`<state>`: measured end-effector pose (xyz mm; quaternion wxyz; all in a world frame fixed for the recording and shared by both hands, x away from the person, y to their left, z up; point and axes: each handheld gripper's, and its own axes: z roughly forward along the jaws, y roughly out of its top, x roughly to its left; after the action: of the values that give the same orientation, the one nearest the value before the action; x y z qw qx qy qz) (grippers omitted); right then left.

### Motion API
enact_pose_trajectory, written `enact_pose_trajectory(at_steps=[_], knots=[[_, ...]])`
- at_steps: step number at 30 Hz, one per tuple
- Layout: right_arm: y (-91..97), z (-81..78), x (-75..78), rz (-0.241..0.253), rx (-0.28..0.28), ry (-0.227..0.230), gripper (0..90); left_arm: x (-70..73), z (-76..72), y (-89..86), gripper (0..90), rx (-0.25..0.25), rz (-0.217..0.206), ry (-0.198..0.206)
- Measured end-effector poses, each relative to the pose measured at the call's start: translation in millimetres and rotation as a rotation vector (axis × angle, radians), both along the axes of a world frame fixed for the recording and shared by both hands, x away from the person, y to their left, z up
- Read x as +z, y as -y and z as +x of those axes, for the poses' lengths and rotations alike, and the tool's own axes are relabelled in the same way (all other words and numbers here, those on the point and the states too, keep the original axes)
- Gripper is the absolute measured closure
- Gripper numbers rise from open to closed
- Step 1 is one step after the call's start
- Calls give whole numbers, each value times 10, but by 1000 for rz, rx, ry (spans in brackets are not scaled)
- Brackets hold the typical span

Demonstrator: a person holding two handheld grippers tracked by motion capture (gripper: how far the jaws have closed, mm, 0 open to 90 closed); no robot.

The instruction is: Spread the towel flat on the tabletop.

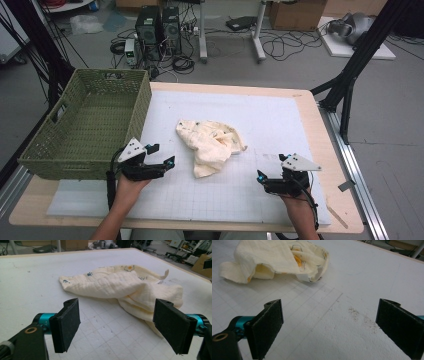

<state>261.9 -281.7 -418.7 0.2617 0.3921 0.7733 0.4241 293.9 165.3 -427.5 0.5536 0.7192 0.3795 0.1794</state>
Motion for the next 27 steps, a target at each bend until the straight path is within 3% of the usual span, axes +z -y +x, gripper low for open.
enact_pose_trajectory(at_steps=[8,11,12,15,17,20,24,25,27], knots=[[42,-12,12,11,-11,9,68,-29,26,13,249,12,7,-16],[45,-17,10,9,-8,3,68,-9,29,22,352,98,50,-13],[45,-23,10,9,-10,1,68,3,33,26,341,111,57,-9],[45,-35,15,19,-9,3,69,43,105,48,340,116,32,-15],[45,-31,12,16,-7,2,69,64,190,79,334,124,25,-27],[51,-30,12,20,-11,2,69,116,410,184,356,86,17,-79],[50,-29,12,19,-13,1,69,162,705,340,349,98,13,-108],[49,-29,11,20,-10,0,69,160,784,379,346,104,20,-113],[49,-27,12,20,-8,2,68,144,938,471,347,136,87,-138]])
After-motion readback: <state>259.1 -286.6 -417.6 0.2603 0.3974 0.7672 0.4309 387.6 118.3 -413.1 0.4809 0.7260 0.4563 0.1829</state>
